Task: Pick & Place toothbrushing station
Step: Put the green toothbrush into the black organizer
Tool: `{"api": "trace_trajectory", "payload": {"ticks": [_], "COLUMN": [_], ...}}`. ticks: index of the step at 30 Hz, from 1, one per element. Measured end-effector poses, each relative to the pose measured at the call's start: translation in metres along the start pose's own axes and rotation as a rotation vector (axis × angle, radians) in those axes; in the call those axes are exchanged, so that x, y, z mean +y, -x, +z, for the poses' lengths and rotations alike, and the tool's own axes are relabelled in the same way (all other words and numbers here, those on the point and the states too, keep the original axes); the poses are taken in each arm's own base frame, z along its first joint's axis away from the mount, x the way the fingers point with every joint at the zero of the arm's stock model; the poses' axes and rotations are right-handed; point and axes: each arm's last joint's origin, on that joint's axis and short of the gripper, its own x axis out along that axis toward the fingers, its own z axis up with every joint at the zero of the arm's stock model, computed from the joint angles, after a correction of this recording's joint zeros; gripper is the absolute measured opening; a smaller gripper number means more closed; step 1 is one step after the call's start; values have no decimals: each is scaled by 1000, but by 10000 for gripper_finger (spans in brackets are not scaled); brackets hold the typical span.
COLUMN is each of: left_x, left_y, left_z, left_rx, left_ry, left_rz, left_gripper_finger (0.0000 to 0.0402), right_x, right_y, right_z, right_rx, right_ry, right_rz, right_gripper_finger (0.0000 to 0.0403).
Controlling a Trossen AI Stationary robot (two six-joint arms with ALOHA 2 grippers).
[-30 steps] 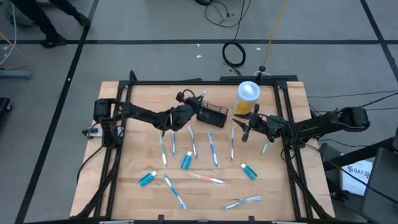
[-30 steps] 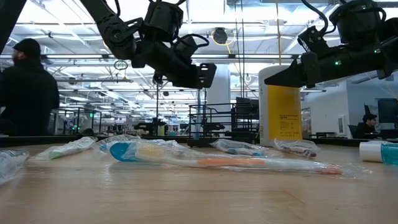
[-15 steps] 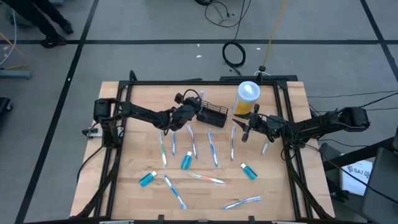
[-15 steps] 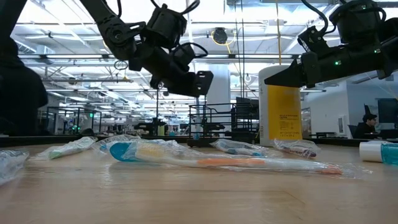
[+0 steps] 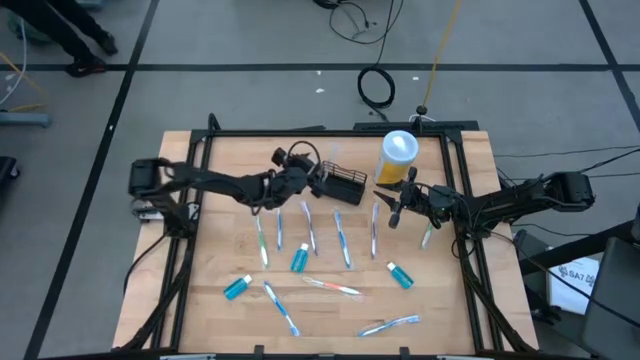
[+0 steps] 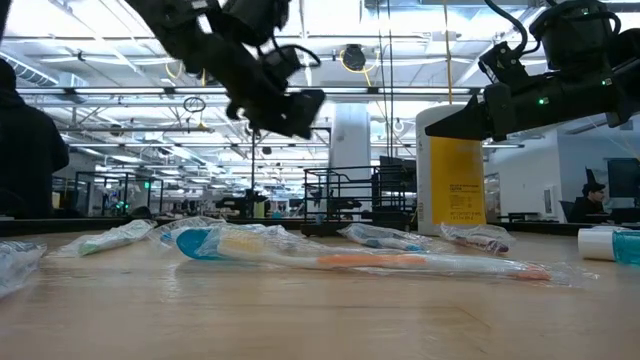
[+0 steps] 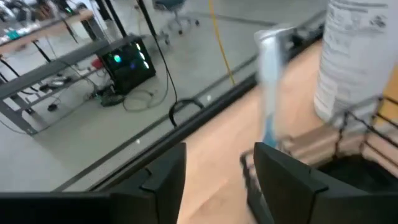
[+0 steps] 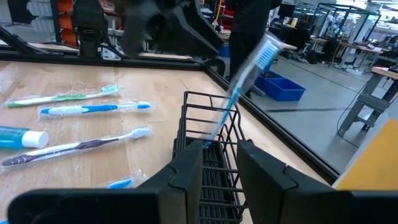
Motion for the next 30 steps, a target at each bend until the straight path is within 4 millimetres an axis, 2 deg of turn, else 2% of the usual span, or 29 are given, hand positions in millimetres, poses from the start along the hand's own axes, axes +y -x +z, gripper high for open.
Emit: {"api": "trace_trajectory", "payload": {"ticks": [7,10,16,19,22,26,30], "left_x": [37,53,86,99,106,107,99], "left_y": [51,73,112,124,127,126,120], "left_z": [26,28,30,16,-11,-37,-60], "left_rx": [73,136,166,155,167,131,87], "left_ry": [-62,-108,-16,-10,22,111,183], "left_rz": [-84,-146,-140,-139,-153,-253,-395], "left_gripper_finger": [195,188,180,179,179,179,179], "right_x": [0,0,0,-2,-6,-10,-11], "right_y": [0,0,0,0,-1,-2,-3], "right_z": [0,0,1,6,11,10,6], "right_rx": [0,0,-13,-54,-109,-107,-62], "right_ry": [0,27,119,122,67,-52,-47], "right_rz": [1,0,-5,-19,-45,-60,-65], "right_gripper_finger": [93,94,93,94,94,98,114]}}
